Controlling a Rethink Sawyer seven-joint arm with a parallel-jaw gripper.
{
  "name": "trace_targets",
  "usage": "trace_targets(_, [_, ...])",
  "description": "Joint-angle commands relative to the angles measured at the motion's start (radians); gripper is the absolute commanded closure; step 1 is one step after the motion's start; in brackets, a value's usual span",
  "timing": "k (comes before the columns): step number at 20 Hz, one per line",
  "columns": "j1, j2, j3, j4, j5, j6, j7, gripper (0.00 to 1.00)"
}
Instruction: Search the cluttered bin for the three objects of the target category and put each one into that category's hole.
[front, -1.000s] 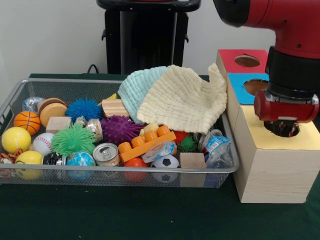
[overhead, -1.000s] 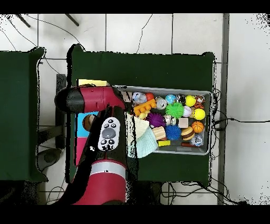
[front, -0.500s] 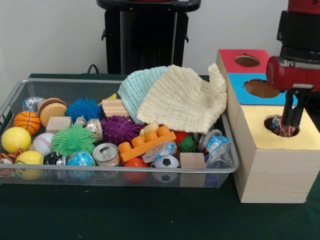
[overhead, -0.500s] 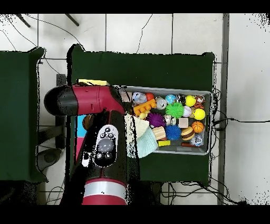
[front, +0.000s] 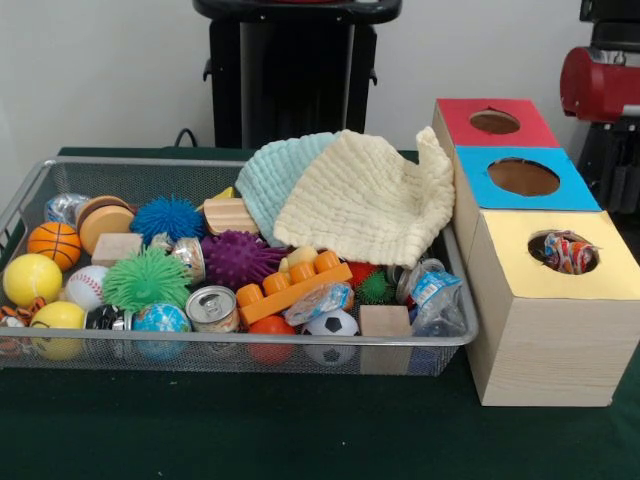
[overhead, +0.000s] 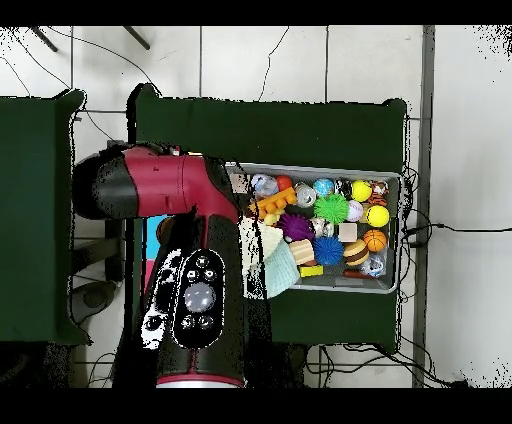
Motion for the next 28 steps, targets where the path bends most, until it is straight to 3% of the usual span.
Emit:
trace_targets(1, [-0.029,0.014,0.063,0.092,0.008,0.101,0.110,1.00])
trace_targets(20, [-0.014,0.017,0.067,0.205,-0.011,-0.014,0.132,1.00])
trace_targets(28, [0.005,0.067,0.046,0.168,-0.026,-0.033,0.144,1.00])
